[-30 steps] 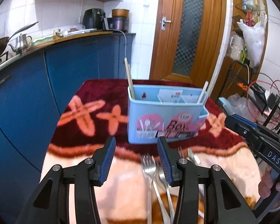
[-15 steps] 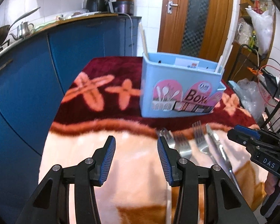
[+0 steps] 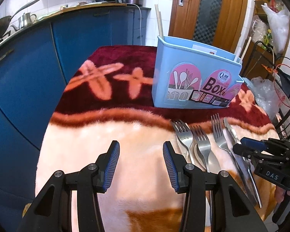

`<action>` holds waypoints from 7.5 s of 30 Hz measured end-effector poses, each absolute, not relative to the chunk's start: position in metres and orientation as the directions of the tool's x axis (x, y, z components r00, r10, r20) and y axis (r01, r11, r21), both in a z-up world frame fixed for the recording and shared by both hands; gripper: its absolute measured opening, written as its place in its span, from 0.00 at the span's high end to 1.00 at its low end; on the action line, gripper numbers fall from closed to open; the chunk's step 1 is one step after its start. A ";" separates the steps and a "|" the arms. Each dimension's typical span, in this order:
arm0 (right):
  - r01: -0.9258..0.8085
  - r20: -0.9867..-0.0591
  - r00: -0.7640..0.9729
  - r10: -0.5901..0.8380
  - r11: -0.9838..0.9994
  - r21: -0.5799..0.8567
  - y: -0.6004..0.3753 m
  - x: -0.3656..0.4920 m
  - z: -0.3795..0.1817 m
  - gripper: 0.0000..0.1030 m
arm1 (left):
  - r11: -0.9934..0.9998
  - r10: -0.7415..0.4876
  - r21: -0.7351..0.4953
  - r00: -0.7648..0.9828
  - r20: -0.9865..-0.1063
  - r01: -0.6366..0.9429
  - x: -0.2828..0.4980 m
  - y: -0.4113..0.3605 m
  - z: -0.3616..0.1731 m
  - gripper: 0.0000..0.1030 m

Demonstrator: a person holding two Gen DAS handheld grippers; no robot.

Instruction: Organize utensils

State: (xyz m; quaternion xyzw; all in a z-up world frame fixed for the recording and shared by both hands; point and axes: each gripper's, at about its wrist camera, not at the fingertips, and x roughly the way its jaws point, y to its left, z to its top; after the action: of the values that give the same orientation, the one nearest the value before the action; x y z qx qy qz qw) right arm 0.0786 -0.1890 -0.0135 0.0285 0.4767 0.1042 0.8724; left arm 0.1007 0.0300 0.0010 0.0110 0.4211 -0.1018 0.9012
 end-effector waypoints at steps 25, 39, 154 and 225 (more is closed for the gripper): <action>-0.135 -0.769 0.580 0.269 0.963 0.235 -0.205 0.076 -0.011 0.77 | 0.963 -0.212 -0.062 0.597 -0.773 0.262 0.098 0.000 0.001 0.54; -0.124 -0.731 0.625 0.274 0.959 0.254 -0.224 0.064 -0.004 0.77 | 0.951 -0.232 -0.072 0.536 -0.812 0.302 0.115 -0.028 -0.017 0.54; -0.163 -0.145 0.967 0.211 0.945 0.283 -0.248 0.145 0.117 0.88 | 0.966 -0.250 -0.064 0.844 -0.474 0.250 0.187 -0.014 0.070 0.99; -0.101 -0.166 0.976 0.142 0.967 0.235 -0.245 0.163 0.131 0.94 | 0.970 -0.243 -0.145 0.717 -0.653 0.197 0.143 0.017 0.027 0.72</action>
State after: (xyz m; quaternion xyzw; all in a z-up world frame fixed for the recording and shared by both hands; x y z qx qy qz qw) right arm 0.1634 -0.2445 0.1314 0.1134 0.0909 0.0615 0.9875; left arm 0.1430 0.0175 0.0271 -0.0324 0.3569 -0.1187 0.9260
